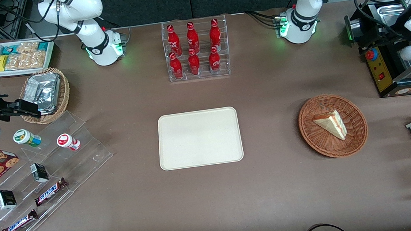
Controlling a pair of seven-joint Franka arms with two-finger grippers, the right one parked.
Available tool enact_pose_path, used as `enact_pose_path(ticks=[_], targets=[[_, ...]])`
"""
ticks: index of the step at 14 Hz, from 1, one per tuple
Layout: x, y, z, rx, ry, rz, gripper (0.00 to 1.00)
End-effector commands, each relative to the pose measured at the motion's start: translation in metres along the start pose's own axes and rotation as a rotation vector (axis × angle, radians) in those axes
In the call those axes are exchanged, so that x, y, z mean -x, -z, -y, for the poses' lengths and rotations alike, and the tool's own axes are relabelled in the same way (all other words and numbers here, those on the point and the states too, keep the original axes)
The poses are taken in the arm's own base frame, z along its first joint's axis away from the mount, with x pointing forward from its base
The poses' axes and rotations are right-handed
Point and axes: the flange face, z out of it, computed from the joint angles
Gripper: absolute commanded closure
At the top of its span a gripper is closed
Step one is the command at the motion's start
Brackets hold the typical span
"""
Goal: Place sandwich from basket to tray
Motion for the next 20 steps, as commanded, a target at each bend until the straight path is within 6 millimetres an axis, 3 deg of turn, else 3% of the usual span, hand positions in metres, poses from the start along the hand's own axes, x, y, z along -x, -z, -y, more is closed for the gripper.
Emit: enact_pose_path(ticks=[1, 4, 9, 11, 14, 20], targets=[[0.009, 0.007, 0.001, -0.010, 0.001, -0.002, 0.00], [0.001, -0.001, 0.001, -0.016, 0.055, 0.004, 0.00], [-0.064, -0.068, 0.022, -0.082, 0.360, 0.000, 0.00], [-0.076, -0.098, 0.036, -0.062, 0.420, 0.000, 0.00], [-0.093, -0.160, 0.041, -0.050, 0.542, -0.059, 0.00], [-0.091, -0.261, 0.045, 0.004, 0.738, -0.154, 0.00]])
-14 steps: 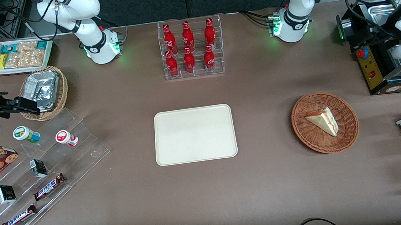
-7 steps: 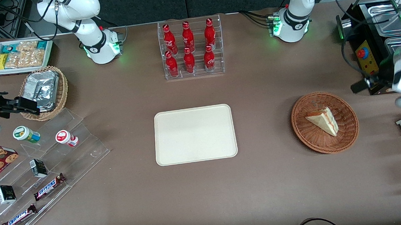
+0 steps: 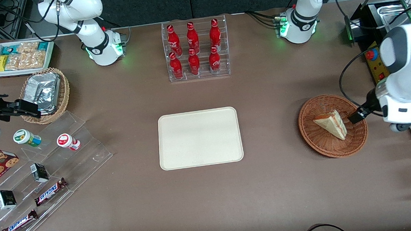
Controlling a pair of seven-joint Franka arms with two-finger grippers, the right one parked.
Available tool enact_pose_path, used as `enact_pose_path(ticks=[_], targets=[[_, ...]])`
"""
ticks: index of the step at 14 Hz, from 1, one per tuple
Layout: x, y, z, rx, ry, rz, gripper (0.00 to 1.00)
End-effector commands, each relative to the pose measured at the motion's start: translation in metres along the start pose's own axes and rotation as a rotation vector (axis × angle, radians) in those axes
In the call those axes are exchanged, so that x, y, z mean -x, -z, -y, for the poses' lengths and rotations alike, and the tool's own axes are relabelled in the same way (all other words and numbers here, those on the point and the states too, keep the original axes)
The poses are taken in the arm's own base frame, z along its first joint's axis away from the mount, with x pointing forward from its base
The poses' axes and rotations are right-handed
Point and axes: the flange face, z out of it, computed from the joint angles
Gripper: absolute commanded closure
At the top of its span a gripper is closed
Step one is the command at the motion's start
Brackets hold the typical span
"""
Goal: Place sandwich from basket to tray
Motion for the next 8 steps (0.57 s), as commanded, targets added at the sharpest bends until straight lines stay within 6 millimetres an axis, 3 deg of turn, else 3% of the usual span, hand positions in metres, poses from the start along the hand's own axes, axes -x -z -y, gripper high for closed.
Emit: enact_pose_path(ticks=[1, 3, 8], targets=[[0.016, -0.029, 0.018, 0.047, 0.120, -0.041, 0.00], [0.024, -0.060, 0.022, 0.073, 0.180, -0.063, 0.00], [0.038, -0.100, 0.029, 0.099, 0.198, -0.083, 0.00]])
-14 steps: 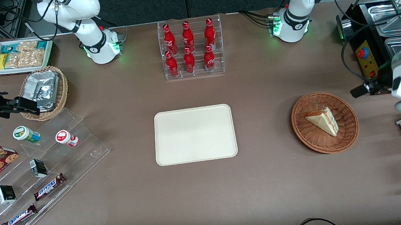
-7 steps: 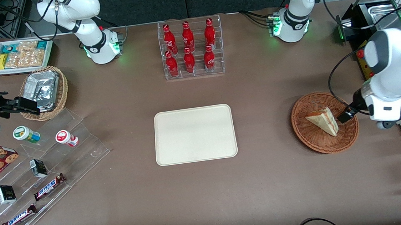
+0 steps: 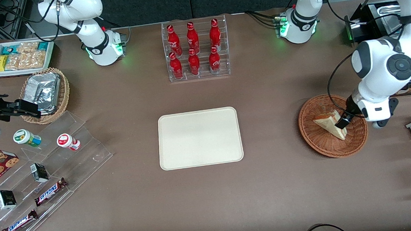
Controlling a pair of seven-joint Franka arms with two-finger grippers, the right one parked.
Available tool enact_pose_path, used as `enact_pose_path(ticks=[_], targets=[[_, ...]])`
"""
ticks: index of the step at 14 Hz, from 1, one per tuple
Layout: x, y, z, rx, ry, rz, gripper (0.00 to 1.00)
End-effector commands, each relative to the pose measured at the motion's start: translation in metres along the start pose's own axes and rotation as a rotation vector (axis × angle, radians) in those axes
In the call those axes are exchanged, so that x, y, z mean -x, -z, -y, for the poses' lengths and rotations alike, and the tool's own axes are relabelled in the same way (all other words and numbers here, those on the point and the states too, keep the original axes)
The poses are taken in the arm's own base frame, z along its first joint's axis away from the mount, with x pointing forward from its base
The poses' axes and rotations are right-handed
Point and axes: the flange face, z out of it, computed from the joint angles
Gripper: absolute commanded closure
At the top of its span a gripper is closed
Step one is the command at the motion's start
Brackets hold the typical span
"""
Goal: Place sandwich from basket to tray
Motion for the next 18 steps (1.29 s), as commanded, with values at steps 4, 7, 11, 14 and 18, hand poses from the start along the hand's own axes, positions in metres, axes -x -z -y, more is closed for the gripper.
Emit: enact_pose_path(ticks=[4, 7, 11, 14, 18], targets=[[0.018, -0.025, 0.017, 0.037, 0.050, -0.022, 0.00], [0.023, -0.041, 0.021, 0.053, 0.049, -0.033, 0.00], [0.025, -0.063, 0.020, 0.061, 0.047, -0.033, 0.00], [0.025, -0.072, 0.019, 0.064, 0.043, -0.036, 0.02], [0.023, -0.068, 0.017, 0.073, 0.055, -0.043, 0.69]])
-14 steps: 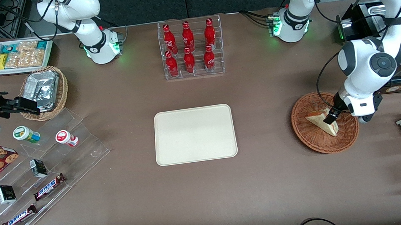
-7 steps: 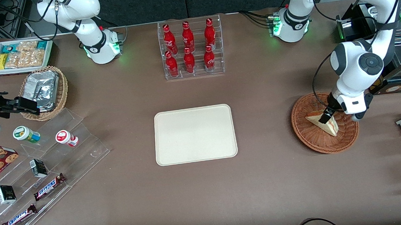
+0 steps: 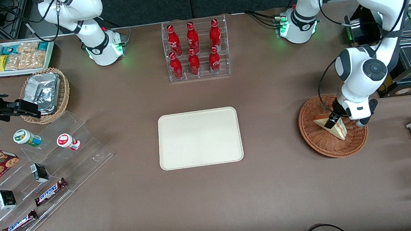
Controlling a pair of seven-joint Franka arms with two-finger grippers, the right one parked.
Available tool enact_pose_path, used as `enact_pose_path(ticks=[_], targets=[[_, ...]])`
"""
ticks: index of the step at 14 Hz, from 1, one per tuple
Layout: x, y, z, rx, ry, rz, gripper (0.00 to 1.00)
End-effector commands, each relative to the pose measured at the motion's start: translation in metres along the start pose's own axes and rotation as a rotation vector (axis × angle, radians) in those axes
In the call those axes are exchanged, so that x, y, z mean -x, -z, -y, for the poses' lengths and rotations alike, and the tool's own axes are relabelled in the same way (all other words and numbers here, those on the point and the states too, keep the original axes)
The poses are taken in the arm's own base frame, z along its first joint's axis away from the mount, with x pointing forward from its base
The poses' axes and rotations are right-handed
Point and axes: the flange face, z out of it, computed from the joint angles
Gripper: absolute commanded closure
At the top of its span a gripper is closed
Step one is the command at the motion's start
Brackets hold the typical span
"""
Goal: Place sandwich from basket to tray
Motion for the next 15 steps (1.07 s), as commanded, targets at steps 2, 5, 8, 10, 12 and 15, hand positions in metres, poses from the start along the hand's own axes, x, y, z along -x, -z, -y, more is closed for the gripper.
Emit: enact_pose_path(ticks=[2, 5, 8, 10, 12, 15], targets=[[-0.004, 0.019, -0.005, 0.024, 0.028, -0.022, 0.76], [-0.003, 0.050, -0.018, -0.025, 0.005, 0.007, 0.76], [0.010, 0.108, -0.047, -0.088, -0.053, 0.042, 0.76], [0.032, 0.155, -0.077, -0.143, -0.109, 0.074, 0.76], [0.067, 0.189, -0.112, -0.158, -0.149, 0.084, 0.76], [0.131, 0.213, -0.163, -0.112, -0.231, 0.080, 0.76]])
